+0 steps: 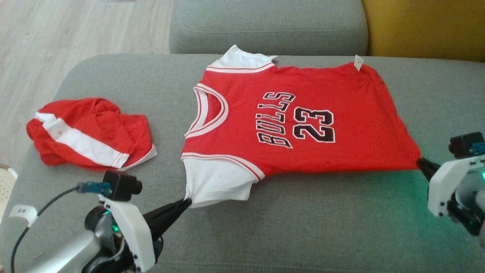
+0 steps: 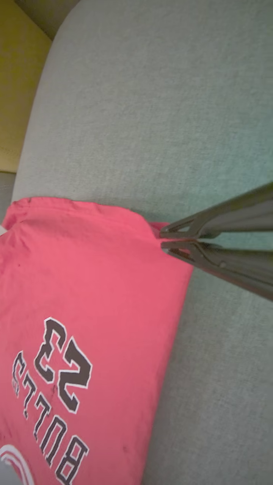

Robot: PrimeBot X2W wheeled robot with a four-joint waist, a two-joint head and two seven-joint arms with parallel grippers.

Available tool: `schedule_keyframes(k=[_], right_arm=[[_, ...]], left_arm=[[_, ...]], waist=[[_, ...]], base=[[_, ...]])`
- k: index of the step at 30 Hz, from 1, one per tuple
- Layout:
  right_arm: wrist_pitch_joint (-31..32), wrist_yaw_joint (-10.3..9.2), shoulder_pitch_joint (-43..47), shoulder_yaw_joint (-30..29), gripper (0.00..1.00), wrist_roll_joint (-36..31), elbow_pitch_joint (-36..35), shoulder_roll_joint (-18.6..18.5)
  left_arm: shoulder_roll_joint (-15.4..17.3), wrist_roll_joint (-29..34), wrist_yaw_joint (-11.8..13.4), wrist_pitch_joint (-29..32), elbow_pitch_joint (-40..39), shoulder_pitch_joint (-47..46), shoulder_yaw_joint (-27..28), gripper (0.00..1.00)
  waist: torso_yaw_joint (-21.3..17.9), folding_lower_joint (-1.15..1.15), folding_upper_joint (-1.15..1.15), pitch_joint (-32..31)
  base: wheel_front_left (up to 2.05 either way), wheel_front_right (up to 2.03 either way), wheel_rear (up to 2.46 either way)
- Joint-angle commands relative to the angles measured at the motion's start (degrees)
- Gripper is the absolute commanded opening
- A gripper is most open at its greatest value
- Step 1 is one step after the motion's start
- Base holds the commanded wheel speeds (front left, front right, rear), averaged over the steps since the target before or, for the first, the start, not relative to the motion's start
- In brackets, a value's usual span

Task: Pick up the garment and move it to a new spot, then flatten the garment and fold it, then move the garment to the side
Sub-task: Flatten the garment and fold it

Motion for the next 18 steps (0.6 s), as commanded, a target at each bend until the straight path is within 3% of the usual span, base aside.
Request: schedule_keyframes(k=[1, 9, 14, 18], right_arm=[[0.8, -0.04, 0.74, 0.91, 0.0, 1.07, -1.75, -3.07], [6.46, -0.04, 2.69, 5.7, 0.0, 5.59, -8.23, -8.61], [14.81, -0.04, 5.34, 9.26, 0.0, 11.8, -15.15, -13.07], [17.72, -0.04, 5.69, 9.95, 0.0, 14.59, -19.65, -16.06]], left_arm=[[3.02, -0.75, 0.0, 0.16, -2.09, -1.86, 2.2, 0.0], [5.89, -3.97, 0.0, 2.09, -5.62, -0.34, 0.24, 0.0], [8.13, -8.28, 0.0, 5.29, -9.64, 1.23, -1.73, 0.0], [9.73, -10.67, 0.0, 6.85, -12.28, 1.44, -2.11, 0.0]], waist=[[-0.18, 0.01, 0.0, -0.29], [-0.94, 0.01, 0.0, -1.32], [-1.7, 0.01, 0.0, -1.95], [-2.22, 0.01, 0.0, -1.84]], base=[[0.0, 0.0, 0.0], [0.0, 0.0, 0.0], [0.0, 0.0, 0.0], [0.0, 0.0, 0.0]])
